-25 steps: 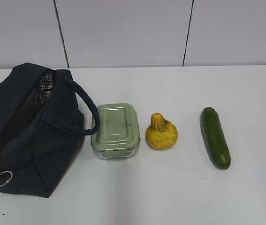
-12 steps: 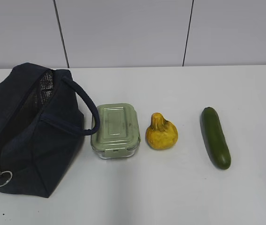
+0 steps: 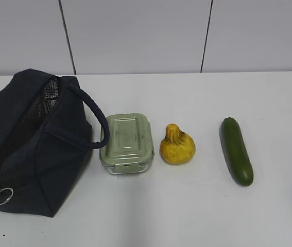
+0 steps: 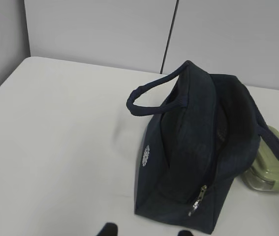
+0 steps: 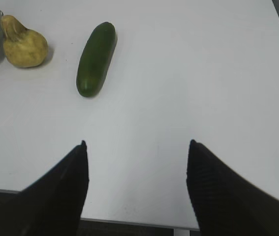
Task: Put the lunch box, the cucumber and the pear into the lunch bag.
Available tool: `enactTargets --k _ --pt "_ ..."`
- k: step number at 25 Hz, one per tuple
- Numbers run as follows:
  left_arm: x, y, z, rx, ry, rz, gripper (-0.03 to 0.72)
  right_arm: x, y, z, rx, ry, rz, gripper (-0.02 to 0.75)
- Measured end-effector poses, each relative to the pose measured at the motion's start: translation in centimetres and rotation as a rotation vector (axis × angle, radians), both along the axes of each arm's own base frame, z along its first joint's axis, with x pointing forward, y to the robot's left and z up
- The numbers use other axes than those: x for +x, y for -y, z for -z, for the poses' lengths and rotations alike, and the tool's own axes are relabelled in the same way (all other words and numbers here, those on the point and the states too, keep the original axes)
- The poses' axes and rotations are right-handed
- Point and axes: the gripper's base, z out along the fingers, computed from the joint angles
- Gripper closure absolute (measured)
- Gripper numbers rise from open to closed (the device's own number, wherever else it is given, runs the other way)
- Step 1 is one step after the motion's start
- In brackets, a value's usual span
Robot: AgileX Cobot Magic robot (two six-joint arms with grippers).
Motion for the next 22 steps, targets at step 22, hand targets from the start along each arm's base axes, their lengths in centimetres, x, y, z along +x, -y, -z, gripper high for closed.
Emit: enactTargets --k 22 --pt "8.9 3.0 -1.7 -0.152 -0.267 0.230 0.445 11.1 -1.0 -3.5 0.114 -0.025 -0.021 0.248"
